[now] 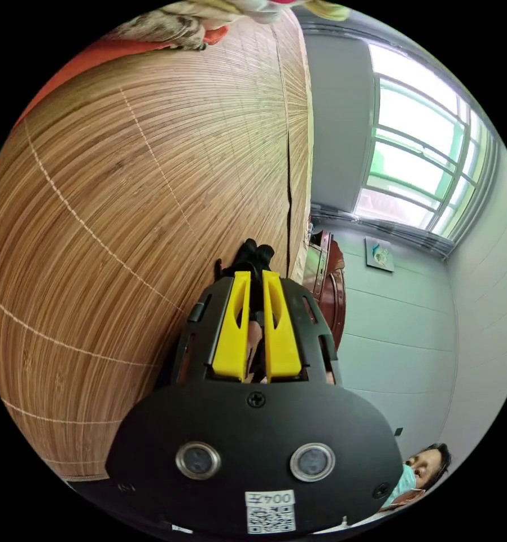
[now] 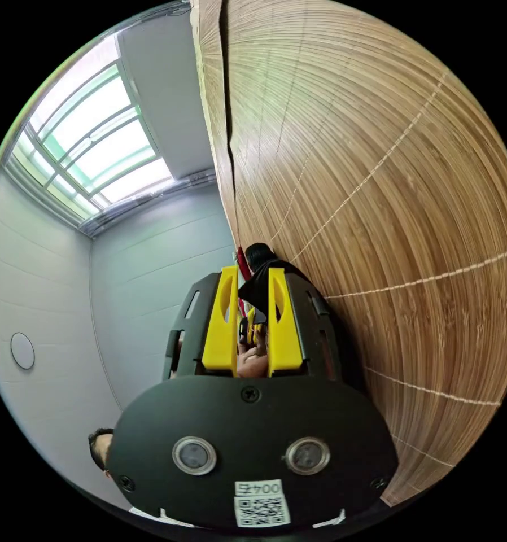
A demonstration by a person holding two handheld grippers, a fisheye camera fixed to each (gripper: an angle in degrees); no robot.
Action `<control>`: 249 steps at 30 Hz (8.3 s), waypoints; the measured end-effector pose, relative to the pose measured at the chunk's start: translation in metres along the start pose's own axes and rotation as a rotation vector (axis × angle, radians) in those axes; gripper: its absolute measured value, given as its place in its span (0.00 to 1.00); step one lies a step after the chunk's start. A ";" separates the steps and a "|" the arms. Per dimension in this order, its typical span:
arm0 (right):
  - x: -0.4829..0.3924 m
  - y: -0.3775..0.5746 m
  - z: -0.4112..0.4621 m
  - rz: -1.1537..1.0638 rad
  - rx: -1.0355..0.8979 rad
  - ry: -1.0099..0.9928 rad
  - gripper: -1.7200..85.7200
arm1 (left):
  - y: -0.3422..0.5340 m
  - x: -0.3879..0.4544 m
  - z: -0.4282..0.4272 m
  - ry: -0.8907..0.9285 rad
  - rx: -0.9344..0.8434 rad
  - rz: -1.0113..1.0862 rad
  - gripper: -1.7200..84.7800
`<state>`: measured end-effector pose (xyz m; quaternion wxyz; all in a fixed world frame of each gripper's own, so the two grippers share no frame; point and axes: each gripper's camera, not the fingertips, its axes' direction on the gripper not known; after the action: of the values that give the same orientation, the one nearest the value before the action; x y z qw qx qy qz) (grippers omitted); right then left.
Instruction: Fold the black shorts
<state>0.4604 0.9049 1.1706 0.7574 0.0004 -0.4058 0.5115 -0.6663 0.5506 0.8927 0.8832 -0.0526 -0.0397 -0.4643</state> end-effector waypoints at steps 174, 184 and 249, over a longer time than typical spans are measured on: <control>-0.089 0.352 0.209 -0.665 -0.006 0.862 0.07 | 0.178 0.220 0.132 -0.559 -0.457 0.966 0.02; -0.001 0.387 0.039 -0.587 0.165 0.609 0.09 | 0.261 0.221 0.271 -0.850 -0.453 1.043 0.02; 0.084 0.276 0.110 -0.052 0.038 0.226 0.11 | 0.500 0.097 -0.049 0.030 0.090 0.086 0.10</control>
<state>0.1915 1.0562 1.1816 0.8112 -0.0322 -0.3078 0.4961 -0.1983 0.7470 0.8273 0.9044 -0.0075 -0.0451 -0.4242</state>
